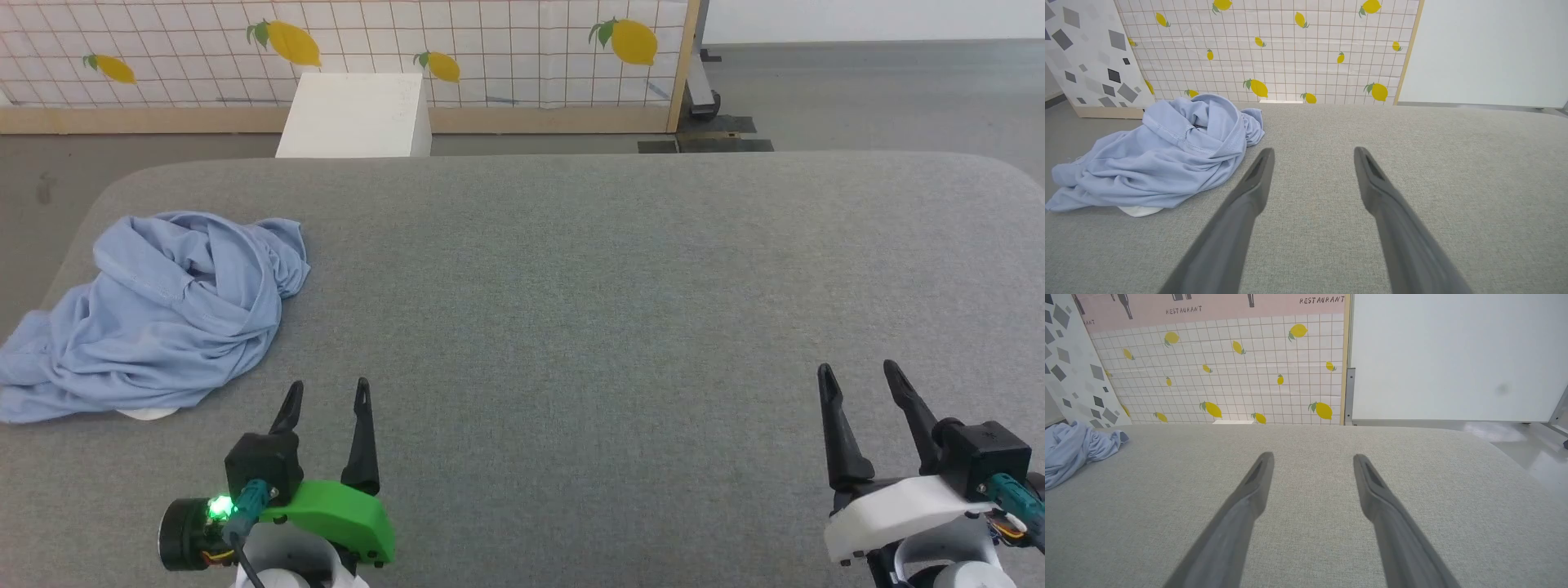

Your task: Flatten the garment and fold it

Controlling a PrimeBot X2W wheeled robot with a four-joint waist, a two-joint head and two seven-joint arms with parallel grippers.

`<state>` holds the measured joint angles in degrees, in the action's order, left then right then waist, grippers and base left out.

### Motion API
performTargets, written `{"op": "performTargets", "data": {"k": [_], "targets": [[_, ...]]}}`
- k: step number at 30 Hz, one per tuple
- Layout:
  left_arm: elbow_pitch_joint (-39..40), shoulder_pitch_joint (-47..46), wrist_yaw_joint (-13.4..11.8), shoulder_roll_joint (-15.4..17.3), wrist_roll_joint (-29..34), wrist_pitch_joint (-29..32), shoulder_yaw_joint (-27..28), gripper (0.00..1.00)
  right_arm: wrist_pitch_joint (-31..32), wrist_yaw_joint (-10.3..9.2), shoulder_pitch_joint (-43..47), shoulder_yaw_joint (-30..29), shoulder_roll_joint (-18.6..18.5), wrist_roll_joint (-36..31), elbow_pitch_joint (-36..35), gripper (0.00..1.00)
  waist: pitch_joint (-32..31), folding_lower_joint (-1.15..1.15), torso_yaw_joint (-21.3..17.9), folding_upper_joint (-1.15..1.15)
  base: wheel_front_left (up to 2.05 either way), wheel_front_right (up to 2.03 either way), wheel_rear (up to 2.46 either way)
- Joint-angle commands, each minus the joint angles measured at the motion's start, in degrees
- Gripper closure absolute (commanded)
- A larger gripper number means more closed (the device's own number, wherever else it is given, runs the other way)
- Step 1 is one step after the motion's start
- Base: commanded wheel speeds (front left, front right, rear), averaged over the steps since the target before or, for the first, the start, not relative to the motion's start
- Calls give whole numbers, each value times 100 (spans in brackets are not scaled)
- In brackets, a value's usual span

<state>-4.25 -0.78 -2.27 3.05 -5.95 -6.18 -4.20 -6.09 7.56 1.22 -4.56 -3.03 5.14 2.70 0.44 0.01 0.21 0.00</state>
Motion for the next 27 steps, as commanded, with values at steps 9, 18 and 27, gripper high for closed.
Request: {"op": "performTargets", "data": {"k": [9, 18, 27], "targets": [[-70, -73, -90, -9, -150, -149, -70, 0, -154, -4, 62, -73, 8, 148, 56, 0, 5, -1, 9, 0, 0, 0, 0], [-112, -97, -155, -10, -243, -256, -139, 0, -262, -4, 51, -139, 9, 224, 79, 0, 21, -1, 15, 0, 0, 0, 0], [-177, -136, -207, -11, -326, -360, -211, 0, -367, -5, 54, -193, 10, 298, 119, 0, 48, -1, 17, 0, 0, 0, 0]]}}
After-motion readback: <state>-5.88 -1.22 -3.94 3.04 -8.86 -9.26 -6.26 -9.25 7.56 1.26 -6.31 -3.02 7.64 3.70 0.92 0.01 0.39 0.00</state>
